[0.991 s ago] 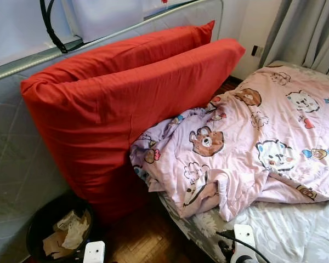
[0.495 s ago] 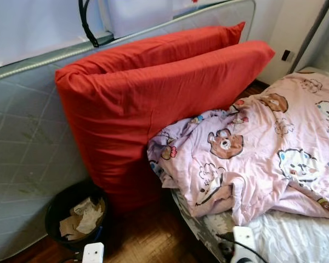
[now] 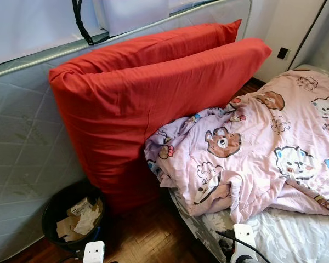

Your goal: Clean up the room

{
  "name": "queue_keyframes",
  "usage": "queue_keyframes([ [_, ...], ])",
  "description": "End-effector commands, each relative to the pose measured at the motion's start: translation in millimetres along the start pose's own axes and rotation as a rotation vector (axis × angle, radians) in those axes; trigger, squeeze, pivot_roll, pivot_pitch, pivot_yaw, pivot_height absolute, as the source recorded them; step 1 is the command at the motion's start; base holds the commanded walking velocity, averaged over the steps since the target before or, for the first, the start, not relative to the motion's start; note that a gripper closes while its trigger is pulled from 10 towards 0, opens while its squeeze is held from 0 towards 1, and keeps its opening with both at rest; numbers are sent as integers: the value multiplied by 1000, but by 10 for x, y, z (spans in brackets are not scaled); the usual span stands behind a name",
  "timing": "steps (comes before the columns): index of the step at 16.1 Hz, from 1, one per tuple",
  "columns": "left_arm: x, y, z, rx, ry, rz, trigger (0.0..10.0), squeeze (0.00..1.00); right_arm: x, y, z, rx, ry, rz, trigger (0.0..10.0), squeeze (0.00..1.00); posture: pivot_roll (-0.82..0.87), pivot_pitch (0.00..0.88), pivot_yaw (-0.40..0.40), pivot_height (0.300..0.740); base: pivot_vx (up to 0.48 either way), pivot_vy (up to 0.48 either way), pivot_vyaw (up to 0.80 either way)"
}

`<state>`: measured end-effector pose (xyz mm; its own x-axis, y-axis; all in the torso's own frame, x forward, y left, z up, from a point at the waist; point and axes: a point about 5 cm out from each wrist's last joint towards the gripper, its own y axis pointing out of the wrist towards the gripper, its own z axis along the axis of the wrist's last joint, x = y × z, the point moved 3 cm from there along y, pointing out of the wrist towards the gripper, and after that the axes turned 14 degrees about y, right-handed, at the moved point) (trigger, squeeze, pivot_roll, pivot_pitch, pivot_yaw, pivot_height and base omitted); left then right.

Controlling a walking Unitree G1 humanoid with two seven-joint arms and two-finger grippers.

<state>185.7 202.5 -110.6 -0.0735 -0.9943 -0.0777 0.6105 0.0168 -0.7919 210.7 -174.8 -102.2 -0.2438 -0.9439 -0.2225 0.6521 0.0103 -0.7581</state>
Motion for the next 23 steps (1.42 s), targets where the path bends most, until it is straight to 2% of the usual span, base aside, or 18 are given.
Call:
queue_keyframes([
  [1,-23,-17,-64,-18,-14,3,10000,0,16,-4,-28,-11,8,-12,10000,0,29,70,12,740,0,0,0],
  [23,-21,-16,-53,-10,-10,-3,10000,0,38,-17,-58,-10,16,-17,10000,0,31,69,12,740,0,0,0],
])
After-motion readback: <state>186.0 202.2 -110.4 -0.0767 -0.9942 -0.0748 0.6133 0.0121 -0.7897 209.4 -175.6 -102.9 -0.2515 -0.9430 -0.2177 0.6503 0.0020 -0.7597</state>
